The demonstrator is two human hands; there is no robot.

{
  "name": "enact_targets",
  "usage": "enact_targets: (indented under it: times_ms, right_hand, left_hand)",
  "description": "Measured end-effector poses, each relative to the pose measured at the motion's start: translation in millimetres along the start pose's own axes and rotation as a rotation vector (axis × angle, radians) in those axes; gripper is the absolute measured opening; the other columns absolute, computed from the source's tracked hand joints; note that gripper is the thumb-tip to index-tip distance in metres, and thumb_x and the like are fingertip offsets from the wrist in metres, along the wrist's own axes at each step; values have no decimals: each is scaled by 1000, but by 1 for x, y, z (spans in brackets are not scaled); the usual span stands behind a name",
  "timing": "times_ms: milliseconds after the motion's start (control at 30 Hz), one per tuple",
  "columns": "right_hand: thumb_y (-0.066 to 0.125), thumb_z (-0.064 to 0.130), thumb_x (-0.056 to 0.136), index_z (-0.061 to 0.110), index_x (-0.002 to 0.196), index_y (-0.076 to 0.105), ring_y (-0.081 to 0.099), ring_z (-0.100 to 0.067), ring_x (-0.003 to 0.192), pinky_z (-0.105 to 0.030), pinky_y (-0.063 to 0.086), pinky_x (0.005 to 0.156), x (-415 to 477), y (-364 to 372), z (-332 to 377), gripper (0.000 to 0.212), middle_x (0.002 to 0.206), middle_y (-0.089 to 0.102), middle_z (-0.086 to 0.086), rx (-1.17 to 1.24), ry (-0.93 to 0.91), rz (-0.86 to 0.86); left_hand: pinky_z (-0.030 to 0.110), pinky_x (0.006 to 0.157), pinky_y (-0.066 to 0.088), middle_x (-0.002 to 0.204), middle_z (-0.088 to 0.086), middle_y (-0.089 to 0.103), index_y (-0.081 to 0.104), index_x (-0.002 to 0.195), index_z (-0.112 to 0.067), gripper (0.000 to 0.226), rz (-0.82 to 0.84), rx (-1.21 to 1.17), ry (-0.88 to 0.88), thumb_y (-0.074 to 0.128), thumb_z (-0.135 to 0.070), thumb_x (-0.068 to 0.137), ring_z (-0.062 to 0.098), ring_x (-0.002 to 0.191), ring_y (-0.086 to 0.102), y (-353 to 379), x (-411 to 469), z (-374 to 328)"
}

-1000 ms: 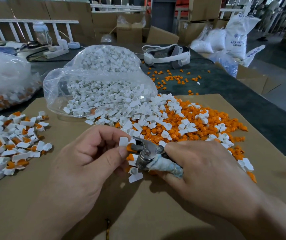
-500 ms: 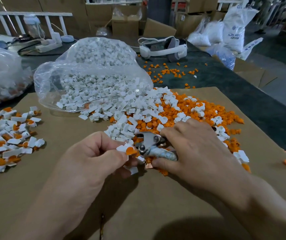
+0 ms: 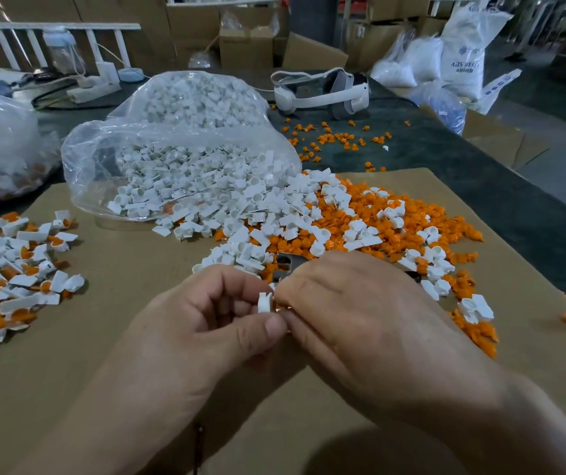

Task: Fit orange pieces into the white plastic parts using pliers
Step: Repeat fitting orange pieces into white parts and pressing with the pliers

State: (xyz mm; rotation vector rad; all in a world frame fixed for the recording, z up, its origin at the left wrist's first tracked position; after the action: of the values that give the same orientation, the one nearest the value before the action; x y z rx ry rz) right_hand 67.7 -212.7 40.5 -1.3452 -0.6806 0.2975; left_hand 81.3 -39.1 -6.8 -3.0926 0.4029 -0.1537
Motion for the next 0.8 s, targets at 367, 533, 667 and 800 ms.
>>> enact_targets:
  times_ms: [367, 533, 667, 800]
  right_hand:
    - [33, 49, 95, 37, 86, 47, 50, -4, 72, -27, 44, 62, -3, -2, 2, 21, 78, 52, 16, 351, 129, -48]
    - [35, 46, 95, 37, 88, 52, 49, 1, 72, -17, 39, 58, -4, -2, 1, 20, 76, 49, 22, 357, 116, -122]
    - [42, 35, 96, 26, 96, 58, 49, -3, 76, -29, 47, 61, -4, -3, 2, 18, 84, 54, 16, 270, 49, -128]
    - [40, 33, 98, 20, 97, 62, 54, -12, 77, -38, 50, 62, -2, -2, 1, 25, 85, 59, 9, 257, 40, -108]
  left_hand:
    - [6, 60, 50, 83, -28, 69, 66, 98, -39, 31, -65, 377, 362, 74, -51, 70, -10, 71, 65, 8, -8, -19]
    - [-2, 71, 43, 93, -40, 61, 60, 107, -44, 30, -34, 546, 457, 65, -38, 78, -18, 82, 59, 8, -7, -24]
    - [-2, 70, 43, 95, -42, 60, 58, 109, -50, 34, -38, 534, 505, 67, -36, 79, -21, 82, 59, 8, -7, -25]
    - [-2, 68, 44, 95, -44, 59, 55, 107, -52, 35, -30, 584, 527, 66, -35, 79, -21, 81, 58, 9, -7, -24]
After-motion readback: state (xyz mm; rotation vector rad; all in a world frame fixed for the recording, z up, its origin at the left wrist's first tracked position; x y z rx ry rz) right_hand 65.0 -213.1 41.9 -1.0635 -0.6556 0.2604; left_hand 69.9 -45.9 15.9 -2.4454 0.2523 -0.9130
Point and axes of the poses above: each hand's wrist, its own x-axis towards the middle knuckle, its own y-axis out of the palm, z = x × y, the point moved 2 cm from there along x, towards the middle knuckle
